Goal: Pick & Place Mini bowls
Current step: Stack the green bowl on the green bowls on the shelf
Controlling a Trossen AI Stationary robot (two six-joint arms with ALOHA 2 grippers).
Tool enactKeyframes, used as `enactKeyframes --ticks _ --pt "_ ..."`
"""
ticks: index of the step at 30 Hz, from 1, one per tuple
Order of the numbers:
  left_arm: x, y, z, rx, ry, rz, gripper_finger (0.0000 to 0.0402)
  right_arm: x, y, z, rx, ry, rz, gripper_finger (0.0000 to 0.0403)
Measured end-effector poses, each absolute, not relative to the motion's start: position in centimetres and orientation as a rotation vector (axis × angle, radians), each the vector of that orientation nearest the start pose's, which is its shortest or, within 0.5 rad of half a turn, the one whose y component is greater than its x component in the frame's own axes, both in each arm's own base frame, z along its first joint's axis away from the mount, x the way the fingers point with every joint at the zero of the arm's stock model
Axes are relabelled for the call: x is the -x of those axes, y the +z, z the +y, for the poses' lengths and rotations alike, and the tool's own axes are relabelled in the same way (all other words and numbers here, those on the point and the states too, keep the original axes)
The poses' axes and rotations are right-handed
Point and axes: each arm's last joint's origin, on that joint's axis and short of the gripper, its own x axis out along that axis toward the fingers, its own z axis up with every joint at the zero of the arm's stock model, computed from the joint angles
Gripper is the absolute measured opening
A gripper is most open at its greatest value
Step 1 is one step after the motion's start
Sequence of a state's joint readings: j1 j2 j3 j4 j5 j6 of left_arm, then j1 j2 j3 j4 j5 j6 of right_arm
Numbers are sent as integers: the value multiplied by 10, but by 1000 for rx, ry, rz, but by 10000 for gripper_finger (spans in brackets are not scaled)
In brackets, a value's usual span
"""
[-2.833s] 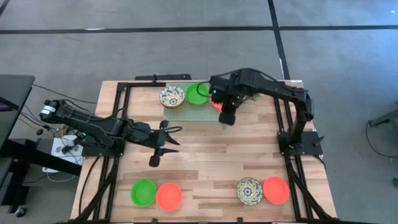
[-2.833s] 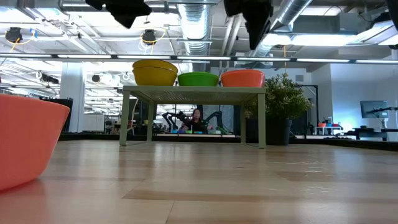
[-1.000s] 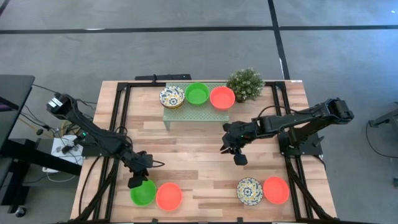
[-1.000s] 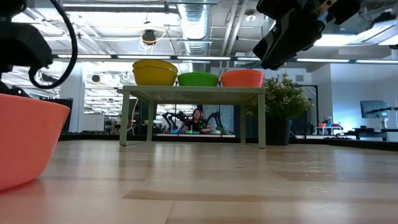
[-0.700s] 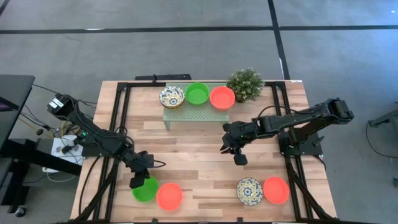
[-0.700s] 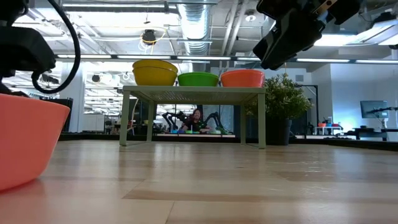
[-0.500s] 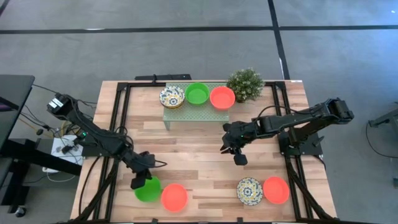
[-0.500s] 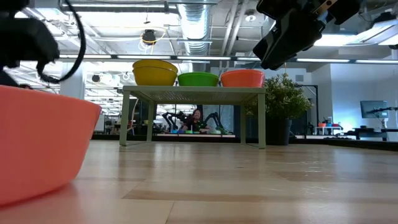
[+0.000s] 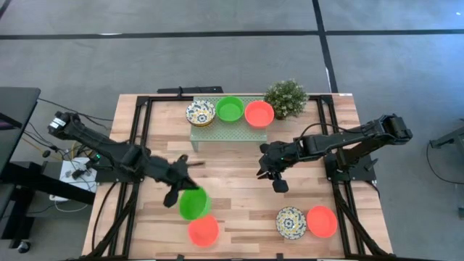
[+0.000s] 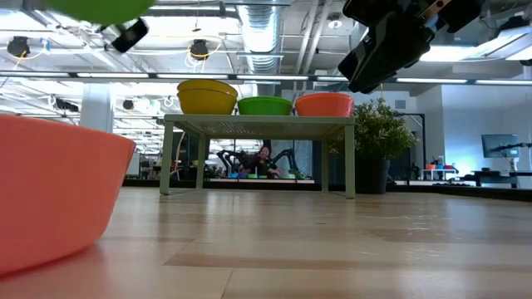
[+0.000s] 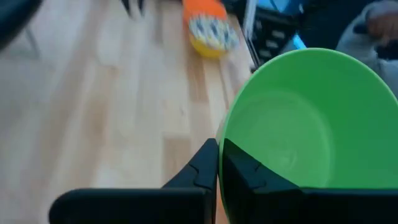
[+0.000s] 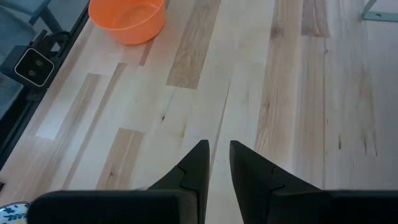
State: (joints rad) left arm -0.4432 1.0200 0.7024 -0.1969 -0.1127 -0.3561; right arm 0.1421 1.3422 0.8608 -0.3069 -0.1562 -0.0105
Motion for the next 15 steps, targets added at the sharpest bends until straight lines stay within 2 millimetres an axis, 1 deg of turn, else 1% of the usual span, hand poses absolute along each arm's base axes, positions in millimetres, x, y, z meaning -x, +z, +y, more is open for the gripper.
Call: enactKeyframes --ticks 3,7,10,12,15 --pt "-206 271 -76 128 -189 507 10 -270 232 43 4 287 790 59" --pt "-220 272 -52 64 -93 499 10 -270 232 43 4 287 790 59" --pt "-228 273 -32 51 27 482 14 -270 232 43 4 286 790 59" --pt "-233 277 -19 58 109 452 15 -270 232 43 4 287 790 59" --pt "-236 286 -6 24 156 400 12 -270 232 43 4 287 790 59"
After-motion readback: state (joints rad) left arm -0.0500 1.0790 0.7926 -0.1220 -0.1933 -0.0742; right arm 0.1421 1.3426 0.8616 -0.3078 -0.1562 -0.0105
